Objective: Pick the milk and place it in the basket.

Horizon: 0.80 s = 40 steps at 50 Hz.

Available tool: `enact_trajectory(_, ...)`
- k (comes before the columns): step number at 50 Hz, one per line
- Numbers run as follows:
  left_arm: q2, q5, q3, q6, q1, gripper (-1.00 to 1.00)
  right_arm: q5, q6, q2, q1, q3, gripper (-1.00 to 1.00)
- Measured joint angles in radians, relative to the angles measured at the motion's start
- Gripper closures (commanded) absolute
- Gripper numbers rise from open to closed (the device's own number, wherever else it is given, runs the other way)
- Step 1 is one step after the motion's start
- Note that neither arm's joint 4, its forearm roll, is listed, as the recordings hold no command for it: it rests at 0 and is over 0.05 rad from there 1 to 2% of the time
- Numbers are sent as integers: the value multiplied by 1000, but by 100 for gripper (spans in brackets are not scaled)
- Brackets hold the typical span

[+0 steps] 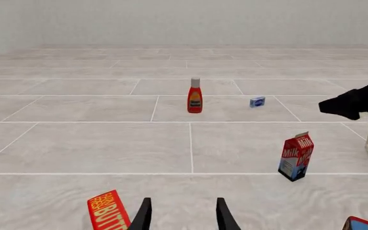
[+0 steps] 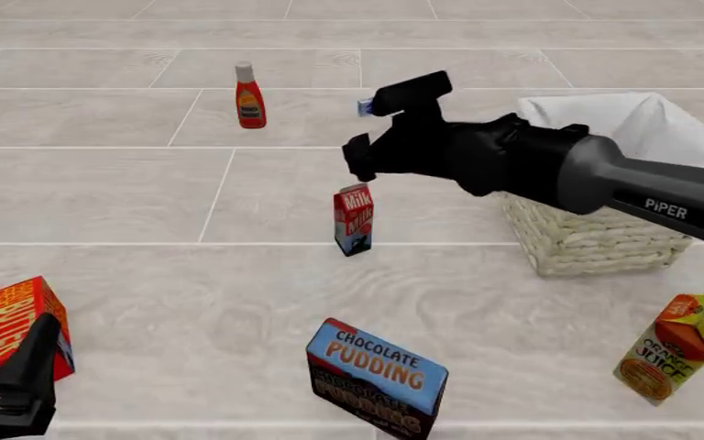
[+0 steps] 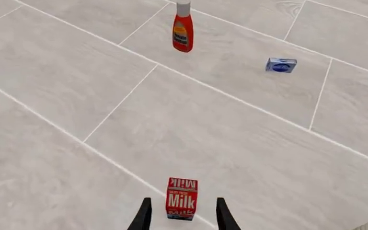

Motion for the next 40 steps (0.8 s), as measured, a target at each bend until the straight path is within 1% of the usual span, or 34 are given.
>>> enact_trajectory(17,1,0,0,0,0,-100,-9,32,137,1,-76,-100)
enact_trajectory(40,1,-1,0,0,0,-100,-46,83,261,-3,-105,-100)
